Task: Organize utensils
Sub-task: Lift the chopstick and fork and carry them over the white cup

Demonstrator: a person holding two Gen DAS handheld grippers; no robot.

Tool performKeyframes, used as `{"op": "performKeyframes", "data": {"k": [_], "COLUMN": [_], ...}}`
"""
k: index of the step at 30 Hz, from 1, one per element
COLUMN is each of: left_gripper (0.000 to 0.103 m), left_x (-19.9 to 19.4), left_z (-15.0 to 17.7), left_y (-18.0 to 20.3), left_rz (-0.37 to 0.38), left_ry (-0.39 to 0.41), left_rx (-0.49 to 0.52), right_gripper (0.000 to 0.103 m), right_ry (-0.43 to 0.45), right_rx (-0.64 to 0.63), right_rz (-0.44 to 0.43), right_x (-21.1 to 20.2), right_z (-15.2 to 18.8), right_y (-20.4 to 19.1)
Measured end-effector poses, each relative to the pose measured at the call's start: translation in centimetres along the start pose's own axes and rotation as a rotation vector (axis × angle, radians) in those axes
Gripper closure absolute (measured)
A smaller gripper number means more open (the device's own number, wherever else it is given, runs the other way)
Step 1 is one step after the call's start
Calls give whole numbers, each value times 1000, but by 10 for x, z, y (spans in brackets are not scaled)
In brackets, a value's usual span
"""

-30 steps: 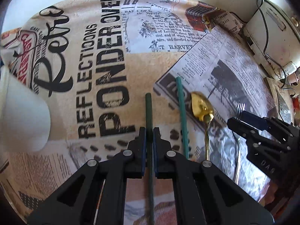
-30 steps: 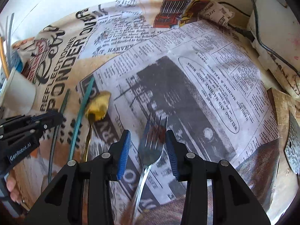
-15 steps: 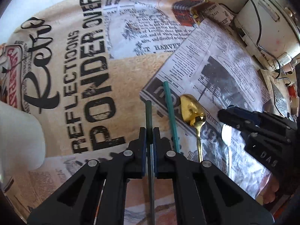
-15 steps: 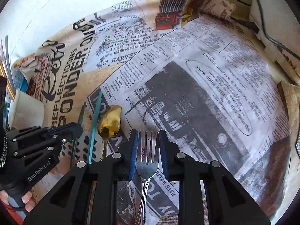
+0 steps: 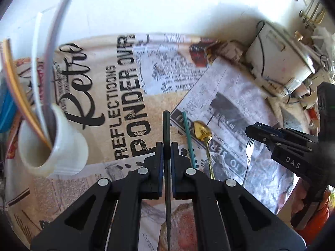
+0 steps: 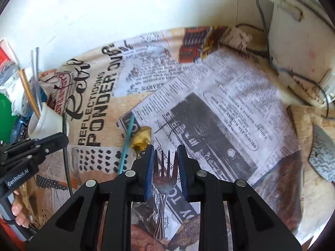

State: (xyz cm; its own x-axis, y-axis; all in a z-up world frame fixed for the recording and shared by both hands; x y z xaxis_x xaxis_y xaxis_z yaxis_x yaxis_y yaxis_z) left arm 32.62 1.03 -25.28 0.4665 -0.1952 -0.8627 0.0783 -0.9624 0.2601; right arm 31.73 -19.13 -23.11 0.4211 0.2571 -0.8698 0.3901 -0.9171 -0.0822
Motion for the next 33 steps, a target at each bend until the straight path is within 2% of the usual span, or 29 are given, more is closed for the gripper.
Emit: {"op": "performKeyframes", "data": {"k": [7,20,33], "left_gripper": [99,99,99], "left_x": [-41,-92,-152], "left_z": [9,20,14], "left_y": [1,-12,-32], "left_rz": [-5,-28,-81], "left_ry": [104,232,400], "left_rx": [-18,-97,-148], "right_gripper": [83,83,83], "right_ry": [69,133,255], "right_rx": [-56,-122,-213], "right_rz": [3,-35,-104], "right_x": [-31,-57,-90], "right_z": [-2,-11,-43], "right_y": [-12,-33,-75]}}
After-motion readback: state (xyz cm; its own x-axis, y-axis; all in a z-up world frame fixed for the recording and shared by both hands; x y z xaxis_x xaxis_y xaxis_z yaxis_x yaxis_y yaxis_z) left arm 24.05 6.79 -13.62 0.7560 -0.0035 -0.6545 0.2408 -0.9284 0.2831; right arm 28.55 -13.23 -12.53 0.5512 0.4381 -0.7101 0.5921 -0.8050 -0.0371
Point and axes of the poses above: each gripper's, at about its wrist camera, not at the fingertips, and x roughly the way its jaws point, y to its right, z to its underside, the point moved 1 cm from there along x, roughly the way its jaws point, and after that the axes turned 8 degrees about -x, right-handed, at the moved point
